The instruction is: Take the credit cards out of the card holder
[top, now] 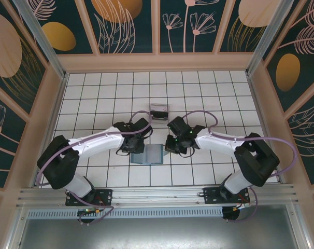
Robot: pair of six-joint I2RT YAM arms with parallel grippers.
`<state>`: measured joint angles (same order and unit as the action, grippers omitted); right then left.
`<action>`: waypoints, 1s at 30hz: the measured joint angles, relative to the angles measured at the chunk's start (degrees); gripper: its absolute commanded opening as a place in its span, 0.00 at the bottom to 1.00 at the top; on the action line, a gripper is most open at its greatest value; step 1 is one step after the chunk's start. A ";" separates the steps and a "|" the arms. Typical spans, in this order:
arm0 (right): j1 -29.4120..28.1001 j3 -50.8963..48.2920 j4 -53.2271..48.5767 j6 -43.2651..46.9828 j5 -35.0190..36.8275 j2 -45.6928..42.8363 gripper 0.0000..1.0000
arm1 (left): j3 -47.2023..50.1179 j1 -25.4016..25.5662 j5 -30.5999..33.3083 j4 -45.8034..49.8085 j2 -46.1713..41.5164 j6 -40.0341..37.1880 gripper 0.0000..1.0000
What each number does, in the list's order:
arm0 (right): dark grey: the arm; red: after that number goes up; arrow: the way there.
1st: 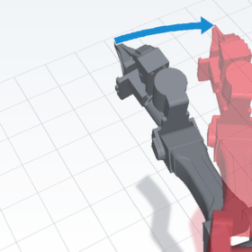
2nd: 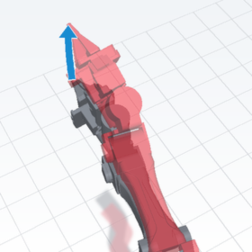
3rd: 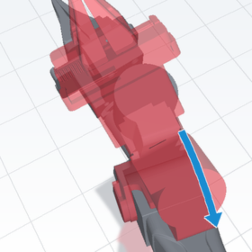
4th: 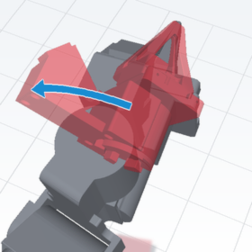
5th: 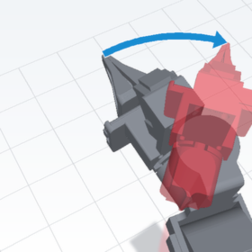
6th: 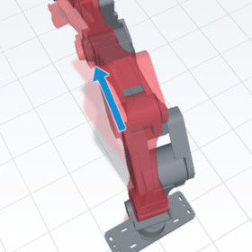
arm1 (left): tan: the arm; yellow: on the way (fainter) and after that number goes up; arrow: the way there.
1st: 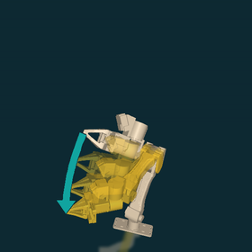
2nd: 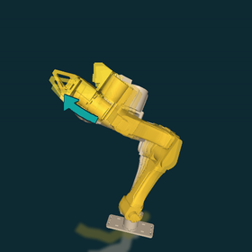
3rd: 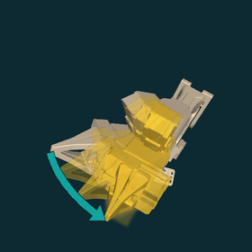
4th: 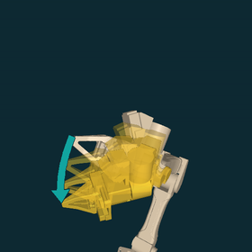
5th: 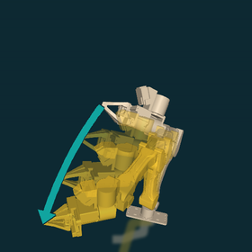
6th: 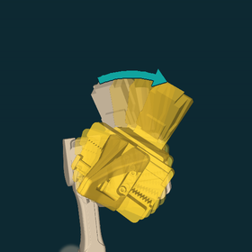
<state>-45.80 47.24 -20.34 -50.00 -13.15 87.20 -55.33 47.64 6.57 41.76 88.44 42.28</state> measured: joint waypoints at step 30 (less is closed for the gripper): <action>0.72 0.13 -6.10 0.11 6.25 -4.39 0.39 | 1.70 1.75 -22.16 -19.32 5.62 5.90 0.39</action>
<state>-45.08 47.37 -26.44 -49.89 -6.90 82.81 -53.63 49.39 -15.59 22.44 94.06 48.18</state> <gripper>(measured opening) 0.386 0.386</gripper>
